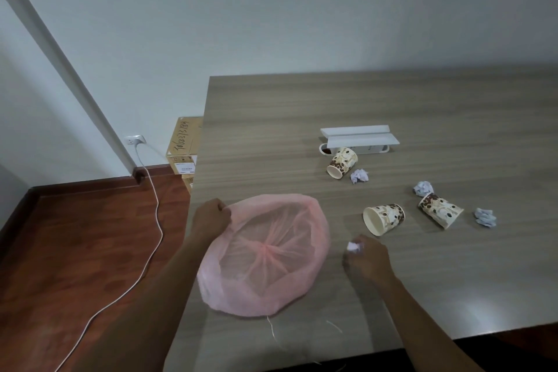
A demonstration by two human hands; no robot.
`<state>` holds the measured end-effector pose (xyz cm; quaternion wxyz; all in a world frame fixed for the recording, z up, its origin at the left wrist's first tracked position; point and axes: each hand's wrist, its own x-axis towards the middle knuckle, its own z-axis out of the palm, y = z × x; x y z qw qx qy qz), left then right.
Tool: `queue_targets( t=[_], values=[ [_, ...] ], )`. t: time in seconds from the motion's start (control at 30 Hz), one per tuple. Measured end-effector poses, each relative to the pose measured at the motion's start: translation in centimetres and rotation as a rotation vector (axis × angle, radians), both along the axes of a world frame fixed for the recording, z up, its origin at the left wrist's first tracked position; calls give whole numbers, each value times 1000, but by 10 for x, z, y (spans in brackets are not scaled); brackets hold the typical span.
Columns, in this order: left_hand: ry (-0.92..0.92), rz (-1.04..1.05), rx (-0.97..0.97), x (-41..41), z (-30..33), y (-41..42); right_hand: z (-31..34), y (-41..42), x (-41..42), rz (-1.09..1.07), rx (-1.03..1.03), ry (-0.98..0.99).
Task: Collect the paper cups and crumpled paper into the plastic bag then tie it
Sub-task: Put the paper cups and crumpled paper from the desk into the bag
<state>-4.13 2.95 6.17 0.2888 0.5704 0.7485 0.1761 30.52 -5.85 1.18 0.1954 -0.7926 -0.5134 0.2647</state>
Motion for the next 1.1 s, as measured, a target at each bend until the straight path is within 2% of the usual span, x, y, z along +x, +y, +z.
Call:
queue_targets(
  t=[0.1, 0.2, 0.27, 0.33, 0.4, 0.47, 0.53, 0.7, 0.77, 0.9, 1.03, 1.1],
  values=[
    [-56, 41, 3, 2, 1, -7, 26, 20, -14, -51, 188, 110],
    [-110, 49, -27, 13, 2, -16, 38, 41, -55, 130, 213, 95],
    [-194, 77, -46, 23, -1, -20, 37, 48, -89, 315, 81, 128],
    [-263, 114, -67, 31, -4, -24, 35, 49, -116, 562, -168, 137],
    [-251, 104, -60, 35, -10, -26, 30, 45, -121, 695, -248, 77],
    [-245, 119, -56, 40, -16, -29, 33, 38, -106, 635, -147, 78],
    [-341, 160, -84, 49, -22, -36, 34, 34, -77, 524, -62, 67],
    [-603, 273, -184, 92, -39, -54, 18, 34, 11, 282, 37, -69],
    [-662, 319, -206, 113, -43, -59, 14, 35, 41, 246, 80, -205],
    [-742, 410, -206, 153, -42, -64, 12, 50, 96, 299, -61, -478],
    [-781, 483, -191, 191, -36, -80, 2, 70, 135, 404, -197, -517],
    [-753, 523, -166, 206, -36, -91, -9, 74, 151, 433, -155, -497]
  ],
)
